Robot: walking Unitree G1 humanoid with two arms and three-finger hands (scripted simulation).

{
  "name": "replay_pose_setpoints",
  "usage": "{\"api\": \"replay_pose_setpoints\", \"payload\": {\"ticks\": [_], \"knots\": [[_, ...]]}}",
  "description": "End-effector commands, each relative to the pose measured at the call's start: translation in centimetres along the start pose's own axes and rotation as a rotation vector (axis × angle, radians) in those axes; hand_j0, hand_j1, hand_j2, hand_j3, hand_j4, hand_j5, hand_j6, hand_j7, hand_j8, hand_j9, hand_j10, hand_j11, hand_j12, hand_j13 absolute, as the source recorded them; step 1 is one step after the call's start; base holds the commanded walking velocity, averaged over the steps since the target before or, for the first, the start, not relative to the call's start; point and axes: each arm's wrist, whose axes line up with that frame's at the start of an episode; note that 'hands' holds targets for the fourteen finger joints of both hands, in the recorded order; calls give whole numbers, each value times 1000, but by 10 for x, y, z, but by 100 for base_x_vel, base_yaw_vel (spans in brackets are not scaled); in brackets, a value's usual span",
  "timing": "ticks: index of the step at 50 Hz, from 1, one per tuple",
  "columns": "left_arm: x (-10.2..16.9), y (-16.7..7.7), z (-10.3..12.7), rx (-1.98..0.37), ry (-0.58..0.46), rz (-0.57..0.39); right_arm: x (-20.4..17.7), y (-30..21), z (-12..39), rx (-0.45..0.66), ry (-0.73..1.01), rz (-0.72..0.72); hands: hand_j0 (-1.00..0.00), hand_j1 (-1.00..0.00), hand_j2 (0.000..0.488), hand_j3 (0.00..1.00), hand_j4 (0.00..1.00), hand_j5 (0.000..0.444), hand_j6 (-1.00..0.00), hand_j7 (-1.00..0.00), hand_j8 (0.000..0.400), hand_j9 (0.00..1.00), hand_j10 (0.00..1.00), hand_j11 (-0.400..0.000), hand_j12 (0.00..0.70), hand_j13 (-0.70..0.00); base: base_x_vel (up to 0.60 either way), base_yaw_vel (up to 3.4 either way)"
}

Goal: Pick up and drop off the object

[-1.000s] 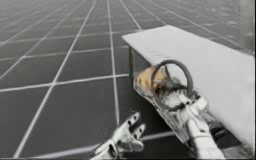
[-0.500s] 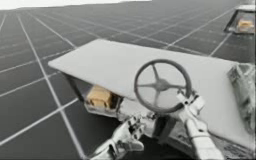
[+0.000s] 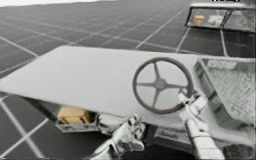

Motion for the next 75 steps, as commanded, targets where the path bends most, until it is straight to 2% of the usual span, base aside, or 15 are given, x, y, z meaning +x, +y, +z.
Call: {"api": "replay_pose_setpoints", "payload": {"ticks": [1, 7, 8, 17, 28, 38, 39, 40, 41, 42, 43, 44, 45, 55, 75], "knots": [[-3, 5, -1, -18, -9, 2, -4, 9, 3, -10, -21, 21, 0, 0, 0, 1000, 1000, 0, 0, 0, 0, 1000, 1000, -400, 0, -700, 17, -31], [-3, 5, -1, -18, -9, 2, -4, 9, 3, -10, -21, 21, 0, 0, 0, 1000, 1000, 0, 0, 0, 0, 1000, 1000, -400, 0, -700, 16, -31], [136, -11, 113, -30, -111, 18, 125, 147, 72, -21, -48, 122, 0, 0, 0, 1000, 1000, 0, 0, 0, 0, 1000, 1000, -400, 0, -700, 0, 17], [134, -29, 103, 25, -145, 22, 155, 168, 192, -22, -234, 128, 0, 0, 0, 1000, 1000, 0, 0, 0, 0, 1000, 1000, -400, 0, -700, 0, 23], [164, -124, 69, 206, -39, -176, 127, -89, 429, 161, -616, -239, 0, 0, 0, 1000, 1000, 0, 0, 0, 0, 1000, 1000, -400, 0, -700, 0, 10], [167, -181, 6, 313, 79, -251, 120, -369, 339, 341, -438, -650, 0, 0, 0, 1000, 1000, 0, 0, 0, 0, 1000, 1000, -400, 0, -700, 0, -27], [165, -179, 3, 308, 81, -238, 128, -376, 331, 348, -404, -666, 0, 0, 0, 932, 1000, 34, 0, 0, 0, 1000, 1000, -400, 0, -700, 0, -37], [164, -187, 4, 304, 83, -212, 132, -373, 328, 320, -378, -657, 0, 0, 0, 211, 978, 383, 0, 0, 0, 1000, 1000, -400, 0, -700, 0, -36], [161, -174, 7, 298, 71, -222, 137, -368, 328, 295, -377, -663, 0, 0, 0, 0, 190, 95, 0, 0, 0, 1000, 1000, -400, 0, -700, 0, -35], [158, -176, 5, 293, 68, -219, 135, -361, 327, 286, -359, -661, 0, 0, 0, 0, 0, 0, 0, 0, 0, 932, 1000, -400, 0, -700, 0, -32], [153, -172, 4, 274, 69, -207, 140, -350, 325, 263, -353, -673, 0, 0, 0, 0, 0, 0, 0, 0, 0, 211, 978, -391, 0, -684, 0, -29], [161, -172, 12, 262, 58, -189, 150, -341, 334, 247, -339, -649, 0, 0, 0, 0, 0, 0, 0, 0, 0, 0, 190, -76, 0, -133, 0, -25], [155, -166, 18, 250, 53, -175, 152, -334, 335, 226, -307, -640, 0, 0, 0, 0, 0, 0, 0, 0, 0, 0, 0, 0, 0, 0, 0, -22], [162, -155, 42, 158, -1, -216, 112, -233, 304, -61, -335, -457, 0, 0, 0, 0, 0, 0, 0, 0, 0, 0, 0, 0, 0, 0, 0, -9], [98, -156, 95, 245, -742, -151, -104, -48, 150, -542, -857, 358, 0, 0, 0, 0, 0, 0, 0, 0, 0, 0, 0, 0, 0, 0, 0, -1]]}}
